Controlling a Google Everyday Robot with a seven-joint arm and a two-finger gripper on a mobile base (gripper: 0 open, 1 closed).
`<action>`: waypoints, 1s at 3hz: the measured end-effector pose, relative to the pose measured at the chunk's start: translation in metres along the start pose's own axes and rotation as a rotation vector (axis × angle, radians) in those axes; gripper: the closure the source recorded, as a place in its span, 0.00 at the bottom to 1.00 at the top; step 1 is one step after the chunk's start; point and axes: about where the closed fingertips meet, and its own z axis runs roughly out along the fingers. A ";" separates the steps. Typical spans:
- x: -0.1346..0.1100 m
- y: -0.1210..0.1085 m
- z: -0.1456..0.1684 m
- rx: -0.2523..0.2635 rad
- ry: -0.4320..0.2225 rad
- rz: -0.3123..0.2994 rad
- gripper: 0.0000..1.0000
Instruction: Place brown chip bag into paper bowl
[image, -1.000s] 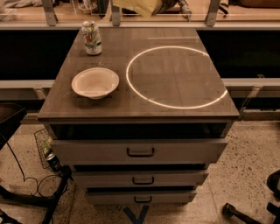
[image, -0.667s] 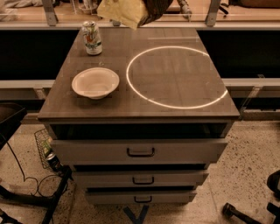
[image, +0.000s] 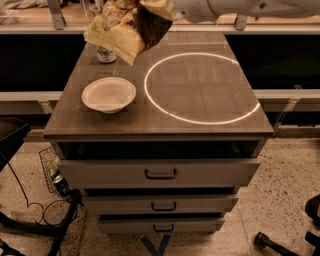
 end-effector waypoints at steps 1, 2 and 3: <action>-0.003 0.023 0.017 -0.031 -0.073 0.077 1.00; -0.004 0.046 0.034 -0.073 -0.124 0.150 1.00; -0.008 0.066 0.047 -0.137 -0.162 0.209 1.00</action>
Offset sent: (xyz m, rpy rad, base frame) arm -0.0123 0.0596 -0.0654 0.2221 0.2017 0.1398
